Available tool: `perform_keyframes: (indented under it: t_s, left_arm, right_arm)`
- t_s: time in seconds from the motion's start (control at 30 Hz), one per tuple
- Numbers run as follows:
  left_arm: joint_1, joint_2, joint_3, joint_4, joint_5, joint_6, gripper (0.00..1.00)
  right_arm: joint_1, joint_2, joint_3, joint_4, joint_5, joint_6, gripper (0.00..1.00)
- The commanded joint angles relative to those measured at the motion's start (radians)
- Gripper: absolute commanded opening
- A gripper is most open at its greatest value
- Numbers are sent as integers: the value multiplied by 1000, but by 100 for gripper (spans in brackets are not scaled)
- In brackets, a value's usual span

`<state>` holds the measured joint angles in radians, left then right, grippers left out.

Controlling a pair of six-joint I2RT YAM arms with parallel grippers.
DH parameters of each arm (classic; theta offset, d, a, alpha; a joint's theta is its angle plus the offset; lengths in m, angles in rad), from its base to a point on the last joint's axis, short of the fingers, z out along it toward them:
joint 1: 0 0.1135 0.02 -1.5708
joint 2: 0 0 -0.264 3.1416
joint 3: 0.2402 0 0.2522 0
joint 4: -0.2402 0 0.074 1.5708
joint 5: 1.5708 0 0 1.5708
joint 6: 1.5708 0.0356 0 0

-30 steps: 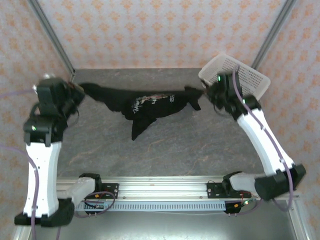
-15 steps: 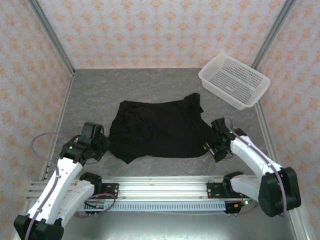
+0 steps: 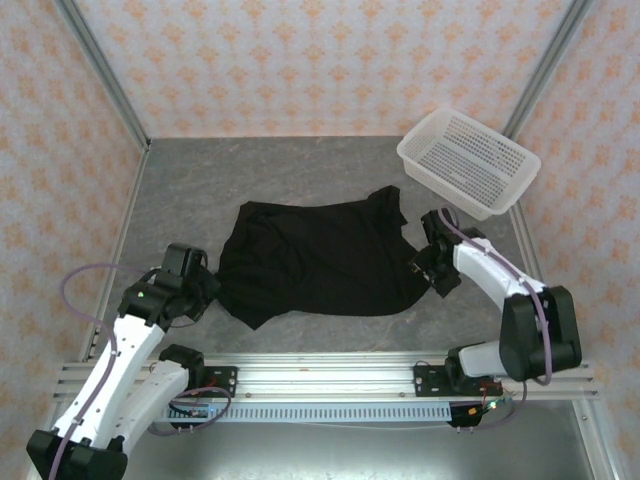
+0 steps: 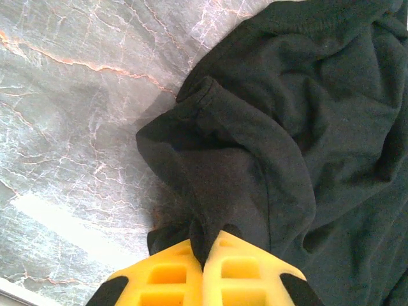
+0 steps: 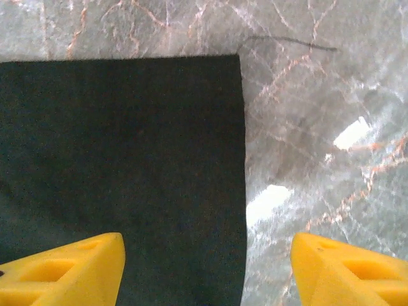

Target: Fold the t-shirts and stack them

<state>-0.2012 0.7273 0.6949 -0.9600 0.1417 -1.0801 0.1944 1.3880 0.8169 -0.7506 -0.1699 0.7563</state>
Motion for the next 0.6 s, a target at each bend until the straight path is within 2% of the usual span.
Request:
perform_keyframes:
  t_s: [0.0, 0.17, 0.4, 0.47, 0.57]
  left_arm:
    - [-3, 12, 40, 1, -43, 6, 0]
    - [-4, 30, 49, 16, -48, 6, 0]
    - [-3, 53, 57, 32, -47, 12, 0]
    - [-4, 58, 58, 36, -47, 12, 0]
    - [-4, 64, 62, 42, -50, 9, 0]
  right_arm:
    - [-20, 47, 72, 22, 64, -135, 69]
    - [-58, 177, 126, -26, 57, -184, 69]
    - [-75, 304, 154, 26, 19, -217, 67]
    - [-75, 330, 160, 31, 30, -215, 60]
    - [-75, 334, 157, 45, 26, -200, 33]
